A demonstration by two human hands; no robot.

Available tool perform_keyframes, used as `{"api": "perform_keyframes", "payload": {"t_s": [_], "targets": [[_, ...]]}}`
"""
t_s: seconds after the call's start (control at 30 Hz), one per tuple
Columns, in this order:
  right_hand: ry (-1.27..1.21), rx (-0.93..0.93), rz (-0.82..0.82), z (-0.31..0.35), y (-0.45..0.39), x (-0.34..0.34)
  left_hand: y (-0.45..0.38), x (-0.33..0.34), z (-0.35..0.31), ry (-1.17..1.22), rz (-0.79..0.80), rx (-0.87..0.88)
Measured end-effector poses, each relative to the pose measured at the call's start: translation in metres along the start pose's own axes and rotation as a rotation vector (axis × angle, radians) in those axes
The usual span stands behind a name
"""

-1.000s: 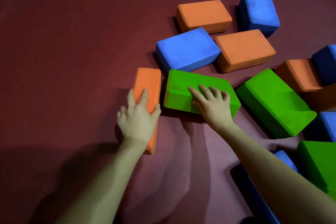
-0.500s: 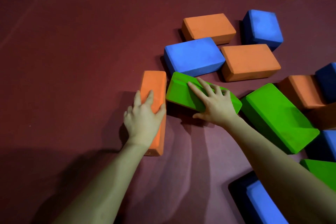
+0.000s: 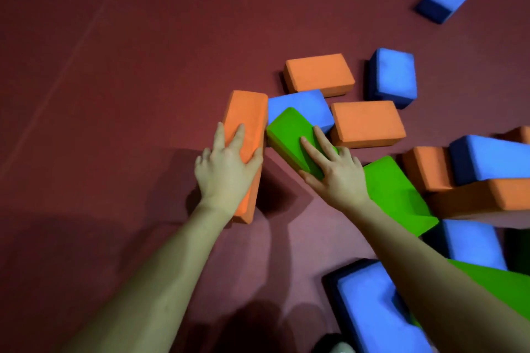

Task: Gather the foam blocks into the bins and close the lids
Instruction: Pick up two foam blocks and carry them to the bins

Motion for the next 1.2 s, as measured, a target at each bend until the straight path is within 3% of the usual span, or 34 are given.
{"api": "perform_keyframes", "payload": {"t_s": [0.47, 0.63, 0.93, 1.2], "targets": [[-0.075, 0.255, -0.018, -0.035, -0.049, -0.404, 0.013, -0.316, -0.255, 0.012, 0.055, 0.063], [-0.060, 0.280, -0.055, -0.051, -0.075, -0.508, 0.003, -0.395, -0.323, -0.025, 0.040, 0.102], [-0.014, 0.291, -0.102, -0.075, -0.167, -0.574, -0.075, -0.455, -0.377, 0.028, -0.018, 0.152], [-0.015, 0.368, -0.117, -0.075, -0.328, -0.559, -0.243, -0.479, -0.376, 0.030, -0.017, 0.234]]}}
Point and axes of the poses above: each hand's wrist, its own y-axis away from the middle knuckle, its own x-axis out of the palm, z = x × y, the point moved 3 cm from there along -y, towards the middle knuckle, and after that the axes turned 13 degrees about -x, right-handed, at the moved point
